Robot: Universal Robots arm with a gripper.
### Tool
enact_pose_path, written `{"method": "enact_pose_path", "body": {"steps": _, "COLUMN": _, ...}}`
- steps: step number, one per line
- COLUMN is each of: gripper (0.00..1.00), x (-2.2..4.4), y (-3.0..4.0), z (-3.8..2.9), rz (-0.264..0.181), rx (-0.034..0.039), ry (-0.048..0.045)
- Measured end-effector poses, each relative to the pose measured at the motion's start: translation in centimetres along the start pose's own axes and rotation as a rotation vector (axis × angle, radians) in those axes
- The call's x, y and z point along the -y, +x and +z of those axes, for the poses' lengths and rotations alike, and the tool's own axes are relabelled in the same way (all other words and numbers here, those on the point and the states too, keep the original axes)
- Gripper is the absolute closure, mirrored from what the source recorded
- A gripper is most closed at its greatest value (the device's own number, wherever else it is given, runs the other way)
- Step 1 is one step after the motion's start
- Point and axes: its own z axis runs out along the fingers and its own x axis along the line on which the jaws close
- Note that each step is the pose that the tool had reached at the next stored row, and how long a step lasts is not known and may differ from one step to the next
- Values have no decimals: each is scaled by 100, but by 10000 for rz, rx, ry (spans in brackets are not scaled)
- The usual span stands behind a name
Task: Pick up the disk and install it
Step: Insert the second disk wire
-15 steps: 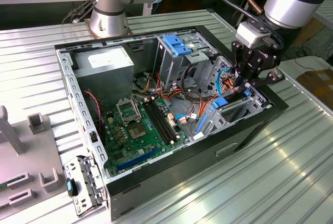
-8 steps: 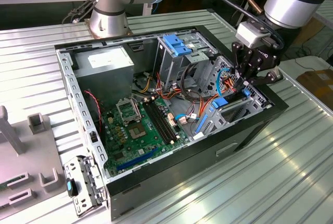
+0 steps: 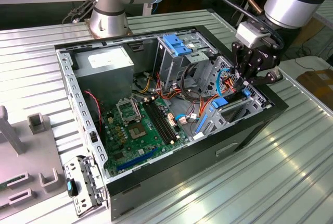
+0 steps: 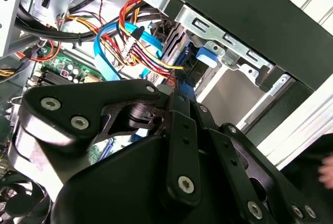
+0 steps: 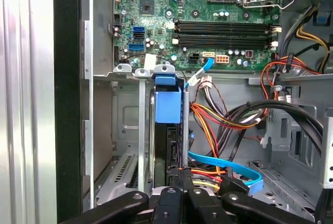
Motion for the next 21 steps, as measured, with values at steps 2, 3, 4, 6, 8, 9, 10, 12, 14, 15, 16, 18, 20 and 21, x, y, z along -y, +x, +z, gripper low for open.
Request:
{"method": "enact_pose_path", "body": {"steps": 2, "gripper": 89, "x": 0, "y": 0, "z": 0, "rz": 1, "rx": 8, "ry": 0}}
{"method": "enact_pose_path", "body": {"steps": 3, "gripper": 89, "x": 7, "y": 1, "z": -15, "rz": -1, "rx": 9, "ry": -77}}
{"method": "enact_pose_path", "body": {"steps": 4, "gripper": 89, "x": 13, "y": 1, "z": -60, "rz": -1, "rx": 9, "ry": -281}}
{"method": "enact_pose_path", "body": {"steps": 6, "gripper": 89, "x": 18, "y": -8, "z": -117, "rz": -1, "rx": 15, "ry": -541}}
{"method": "enact_pose_path", "body": {"steps": 8, "gripper": 89, "x": 30, "y": -46, "z": -224, "rz": -2, "rx": 13, "ry": -559}}
{"method": "enact_pose_path", "body": {"steps": 9, "gripper": 89, "x": 34, "y": -62, "z": -273, "rz": -1, "rx": 13, "ry": -560}}
{"method": "enact_pose_path", "body": {"steps": 10, "gripper": 89, "x": 36, "y": -71, "z": -309, "rz": -2, "rx": 13, "ry": -564}}
{"method": "enact_pose_path", "body": {"steps": 12, "gripper": 89, "x": 37, "y": -73, "z": -318, "rz": -3, "rx": 17, "ry": -606}}
{"method": "enact_pose_path", "body": {"steps": 14, "gripper": 89, "x": 37, "y": -73, "z": -319, "rz": -2, "rx": 15, "ry": -610}}
{"method": "enact_pose_path", "body": {"steps": 15, "gripper": 89, "x": 37, "y": -73, "z": -319, "rz": -2, "rx": 14, "ry": -611}}
{"method": "enact_pose_path", "body": {"steps": 16, "gripper": 89, "x": 37, "y": -73, "z": -319, "rz": -2, "rx": 14, "ry": -612}}
{"method": "enact_pose_path", "body": {"steps": 18, "gripper": 89, "x": 37, "y": -73, "z": -319, "rz": -2, "rx": 14, "ry": -613}}
{"method": "enact_pose_path", "body": {"steps": 20, "gripper": 89, "x": 37, "y": -73, "z": -320, "rz": -2, "rx": 14, "ry": -614}}
{"method": "enact_pose_path", "body": {"steps": 21, "gripper": 89, "x": 37, "y": -73, "z": -319, "rz": -2, "rx": 15, "ry": -616}}
